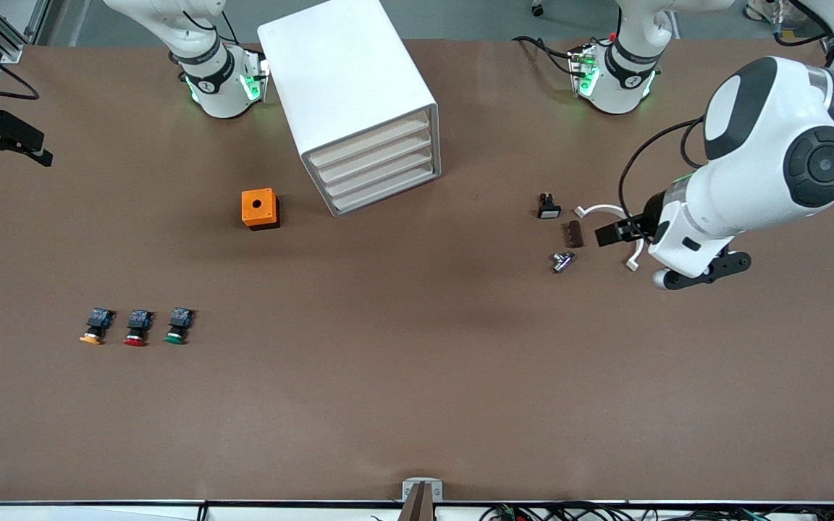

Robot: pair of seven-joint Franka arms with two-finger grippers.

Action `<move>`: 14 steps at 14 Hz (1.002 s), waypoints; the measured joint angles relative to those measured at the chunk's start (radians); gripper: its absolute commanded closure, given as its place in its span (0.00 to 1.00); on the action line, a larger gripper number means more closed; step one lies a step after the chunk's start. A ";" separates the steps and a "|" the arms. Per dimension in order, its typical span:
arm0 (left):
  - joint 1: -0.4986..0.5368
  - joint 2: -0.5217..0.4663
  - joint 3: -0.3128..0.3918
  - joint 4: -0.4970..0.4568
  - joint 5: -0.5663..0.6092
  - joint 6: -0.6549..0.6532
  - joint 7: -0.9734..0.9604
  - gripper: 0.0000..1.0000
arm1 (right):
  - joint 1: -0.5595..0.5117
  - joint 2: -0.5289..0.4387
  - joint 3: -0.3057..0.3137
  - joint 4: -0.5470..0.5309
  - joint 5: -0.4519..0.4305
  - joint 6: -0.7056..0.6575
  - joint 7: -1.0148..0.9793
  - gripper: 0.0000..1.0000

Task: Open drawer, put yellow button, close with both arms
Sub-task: 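Move the left gripper toward the white cabinet's top drawer handle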

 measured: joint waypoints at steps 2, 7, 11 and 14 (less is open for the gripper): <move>0.000 0.024 0.000 0.020 -0.101 0.002 -0.130 0.00 | 0.000 0.000 0.000 0.000 0.000 0.000 0.000 0.00; -0.019 0.114 0.000 0.072 -0.351 0.002 -0.441 0.00 | 0.000 0.000 0.000 0.000 0.000 0.000 -0.001 0.00; -0.059 0.177 -0.001 0.091 -0.442 0.002 -0.664 0.00 | 0.000 0.000 0.000 0.000 0.000 0.000 -0.001 0.00; -0.120 0.220 -0.002 0.095 -0.446 -0.029 -0.876 0.00 | 0.000 0.000 0.000 0.000 0.000 0.000 -0.001 0.00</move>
